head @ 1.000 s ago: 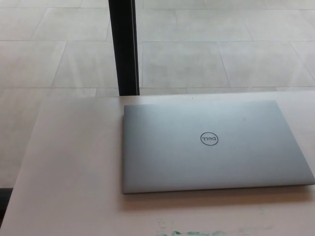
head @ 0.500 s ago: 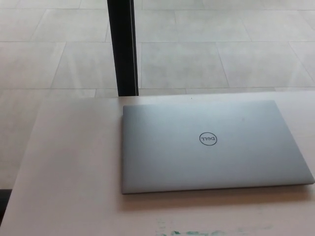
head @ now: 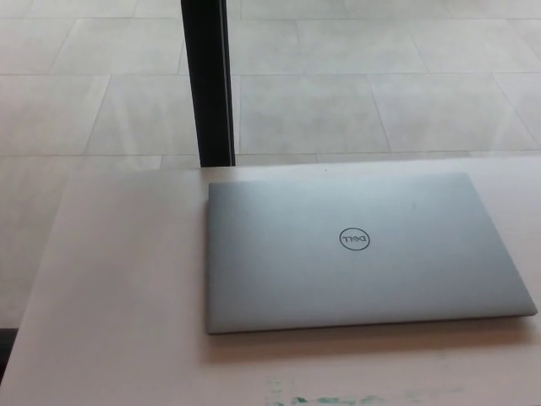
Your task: The robot uses its right hand to push down on the lid of a laptop kept in the middle of the desk to close it
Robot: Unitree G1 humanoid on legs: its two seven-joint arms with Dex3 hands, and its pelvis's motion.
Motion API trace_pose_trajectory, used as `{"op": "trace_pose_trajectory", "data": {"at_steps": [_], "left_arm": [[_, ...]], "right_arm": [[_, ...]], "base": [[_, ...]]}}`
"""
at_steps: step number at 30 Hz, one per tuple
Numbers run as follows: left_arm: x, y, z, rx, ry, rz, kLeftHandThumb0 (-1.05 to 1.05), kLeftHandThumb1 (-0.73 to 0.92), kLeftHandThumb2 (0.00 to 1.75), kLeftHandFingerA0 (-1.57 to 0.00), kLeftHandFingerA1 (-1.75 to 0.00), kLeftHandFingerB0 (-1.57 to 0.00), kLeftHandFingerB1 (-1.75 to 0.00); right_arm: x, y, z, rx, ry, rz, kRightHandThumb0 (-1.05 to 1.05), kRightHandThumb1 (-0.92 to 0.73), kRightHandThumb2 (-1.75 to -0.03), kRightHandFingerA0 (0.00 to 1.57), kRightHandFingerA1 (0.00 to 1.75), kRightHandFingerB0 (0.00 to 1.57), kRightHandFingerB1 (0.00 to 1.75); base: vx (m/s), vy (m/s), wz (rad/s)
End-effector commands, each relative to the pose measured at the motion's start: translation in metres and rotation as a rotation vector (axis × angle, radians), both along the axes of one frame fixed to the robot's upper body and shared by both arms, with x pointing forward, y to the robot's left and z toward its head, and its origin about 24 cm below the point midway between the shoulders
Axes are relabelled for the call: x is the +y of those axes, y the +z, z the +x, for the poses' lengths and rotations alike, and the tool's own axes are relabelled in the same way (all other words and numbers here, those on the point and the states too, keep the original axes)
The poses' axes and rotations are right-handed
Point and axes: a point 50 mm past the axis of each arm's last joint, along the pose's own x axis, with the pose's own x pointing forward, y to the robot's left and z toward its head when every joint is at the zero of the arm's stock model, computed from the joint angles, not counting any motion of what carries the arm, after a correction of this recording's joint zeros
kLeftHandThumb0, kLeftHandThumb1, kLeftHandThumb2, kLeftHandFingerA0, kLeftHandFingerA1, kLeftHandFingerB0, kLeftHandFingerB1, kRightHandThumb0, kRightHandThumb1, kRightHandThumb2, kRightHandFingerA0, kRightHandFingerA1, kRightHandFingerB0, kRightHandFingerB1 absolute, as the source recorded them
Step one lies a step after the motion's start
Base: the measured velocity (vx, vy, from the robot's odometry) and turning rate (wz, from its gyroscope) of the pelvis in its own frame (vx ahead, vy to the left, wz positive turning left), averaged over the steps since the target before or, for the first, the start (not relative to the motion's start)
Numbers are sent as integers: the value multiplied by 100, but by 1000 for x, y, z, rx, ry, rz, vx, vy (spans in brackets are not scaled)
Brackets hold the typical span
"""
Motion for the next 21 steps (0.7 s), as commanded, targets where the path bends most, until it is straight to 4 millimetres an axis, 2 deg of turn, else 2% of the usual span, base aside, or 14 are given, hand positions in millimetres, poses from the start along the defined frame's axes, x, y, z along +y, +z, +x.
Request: {"op": "trace_pose_trajectory", "data": {"at_steps": [1,10,11,15,18,21], "left_arm": [[7,2,-7,31,46,6,-105,84,76,-40,-49,-28,-39],[8,2,-9,33,51,2,-105,83,76,-40,-50,-29,-41],[8,1,-9,36,53,1,-105,83,76,-41,-50,-30,-41],[8,1,-9,29,52,-7,-105,82,76,-39,-50,-28,-41],[8,1,-9,38,51,-1,-105,83,76,-39,-49,-29,-41],[7,0,-9,40,48,-3,-105,83,76,-38,-48,-29,-40]], "right_arm": [[8,-16,-8,-3,-35,26,-84,-84,-66,60,123,37,82],[12,-21,-8,9,0,30,-84,-85,-66,56,126,25,84],[12,-21,-7,4,-2,31,-86,-84,-67,57,127,27,88],[12,-22,-6,-1,3,34,-80,-84,-67,59,127,30,84],[12,-21,-6,-1,2,30,-85,-82,-67,62,125,30,86],[12,-19,-7,19,19,9,-84,-85,-67,57,127,28,88]], "base": [[0,0,0],[0,0,0],[0,0,0],[0,0,0],[0,0,0],[0,0,0]]}}
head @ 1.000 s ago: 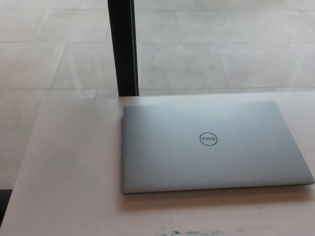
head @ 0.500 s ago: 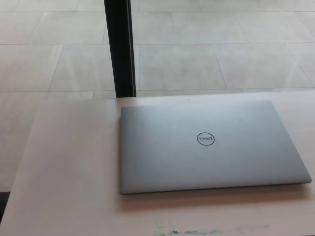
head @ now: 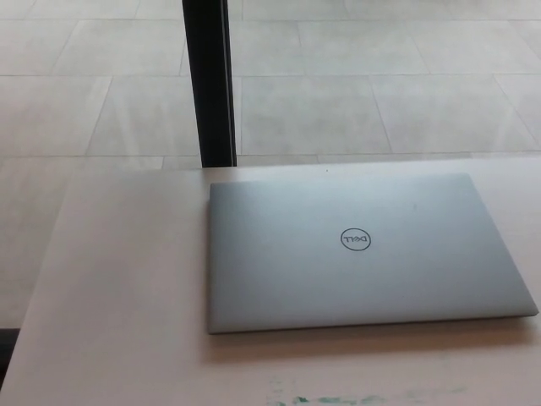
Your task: The robot uses its right hand to push down on the lid of a laptop kept in the middle of the desk to close it
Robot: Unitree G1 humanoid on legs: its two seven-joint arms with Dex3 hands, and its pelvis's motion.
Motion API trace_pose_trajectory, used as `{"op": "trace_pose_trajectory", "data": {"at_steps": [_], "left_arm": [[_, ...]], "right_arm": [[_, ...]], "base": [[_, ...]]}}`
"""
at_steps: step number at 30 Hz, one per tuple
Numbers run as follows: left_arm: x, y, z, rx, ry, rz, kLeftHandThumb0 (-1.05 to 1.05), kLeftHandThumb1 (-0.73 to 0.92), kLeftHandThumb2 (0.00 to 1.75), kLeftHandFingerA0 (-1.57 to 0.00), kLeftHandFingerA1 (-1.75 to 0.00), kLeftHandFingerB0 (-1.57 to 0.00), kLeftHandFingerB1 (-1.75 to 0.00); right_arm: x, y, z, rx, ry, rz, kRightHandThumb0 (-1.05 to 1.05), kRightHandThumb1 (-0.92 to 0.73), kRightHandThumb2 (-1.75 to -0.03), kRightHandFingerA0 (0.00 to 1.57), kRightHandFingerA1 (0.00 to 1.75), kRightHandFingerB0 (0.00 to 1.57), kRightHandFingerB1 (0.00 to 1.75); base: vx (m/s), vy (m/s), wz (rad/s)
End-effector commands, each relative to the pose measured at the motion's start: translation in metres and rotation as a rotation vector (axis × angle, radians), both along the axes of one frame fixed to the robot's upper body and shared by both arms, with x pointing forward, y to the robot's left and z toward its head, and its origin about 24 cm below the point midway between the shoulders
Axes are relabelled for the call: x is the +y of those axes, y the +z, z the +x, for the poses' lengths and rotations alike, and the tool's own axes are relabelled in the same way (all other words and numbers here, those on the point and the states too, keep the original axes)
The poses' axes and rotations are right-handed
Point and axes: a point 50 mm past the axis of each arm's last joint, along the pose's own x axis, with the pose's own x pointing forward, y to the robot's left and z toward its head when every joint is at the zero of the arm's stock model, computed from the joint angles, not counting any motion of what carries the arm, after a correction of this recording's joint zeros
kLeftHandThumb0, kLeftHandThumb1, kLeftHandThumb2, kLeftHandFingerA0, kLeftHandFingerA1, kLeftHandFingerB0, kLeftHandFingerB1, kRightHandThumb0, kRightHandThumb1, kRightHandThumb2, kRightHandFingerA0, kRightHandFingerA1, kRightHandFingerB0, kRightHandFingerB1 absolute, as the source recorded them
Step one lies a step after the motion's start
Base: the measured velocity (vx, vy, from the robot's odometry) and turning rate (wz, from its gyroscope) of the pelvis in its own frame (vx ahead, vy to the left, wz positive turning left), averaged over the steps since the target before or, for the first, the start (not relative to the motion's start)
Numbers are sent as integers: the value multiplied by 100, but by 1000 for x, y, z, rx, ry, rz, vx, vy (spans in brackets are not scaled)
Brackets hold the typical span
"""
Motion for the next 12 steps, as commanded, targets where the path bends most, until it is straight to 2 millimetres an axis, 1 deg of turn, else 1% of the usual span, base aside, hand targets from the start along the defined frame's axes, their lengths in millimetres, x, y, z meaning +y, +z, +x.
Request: {"op": "trace_pose_trajectory", "data": {"at_steps": [1,2,5,7,8,9,10,12], "left_arm": [[6,4,-4,9,16,8,-105,83,76,-38,-48,-29,-40],[6,5,-1,0,23,6,-105,83,76,-41,-51,-31,-43],[7,6,0,-2,19,8,-105,82,76,-39,-49,-29,-39],[7,6,0,0,19,11,-105,82,76,-40,-49,-30,-40],[7,6,0,1,20,11,-105,82,76,-40,-49,-30,-40],[6,7,2,-5,15,14,-105,83,76,-38,-49,-29,-40],[6,7,2,-6,15,14,-105,82,76,-38,-49,-29,-40],[6,7,3,-8,13,15,-105,82,76,-38,-49,-29,-40]], "right_arm": [[-2,6,-3,-16,-6,-44,-89,-71,-115,65,113,35,81],[-2,7,0,-33,-12,-36,-83,-84,-67,57,127,31,88],[-2,7,4,-21,-2,-43,-84,-85,-67,56,131,27,90],[-2,6,3,-35,-3,-28,-82,-83,-67,60,127,30,85],[-2,6,3,-41,-5,-23,-82,-83,-67,60,127,30,85],[-2,5,3,-36,-14,-20,-83,-83,-66,62,125,34,86],[-2,6,3,-27,-8,-28,-86,-65,-95,71,118,38,81],[-2,6,3,-29,-10,-27,-86,-65,-95,71,118,38,81]], "base": [[0,0,0],[0,0,0],[0,0,0],[0,0,0],[0,0,0],[0,0,0],[0,0,0],[0,0,0]]}}
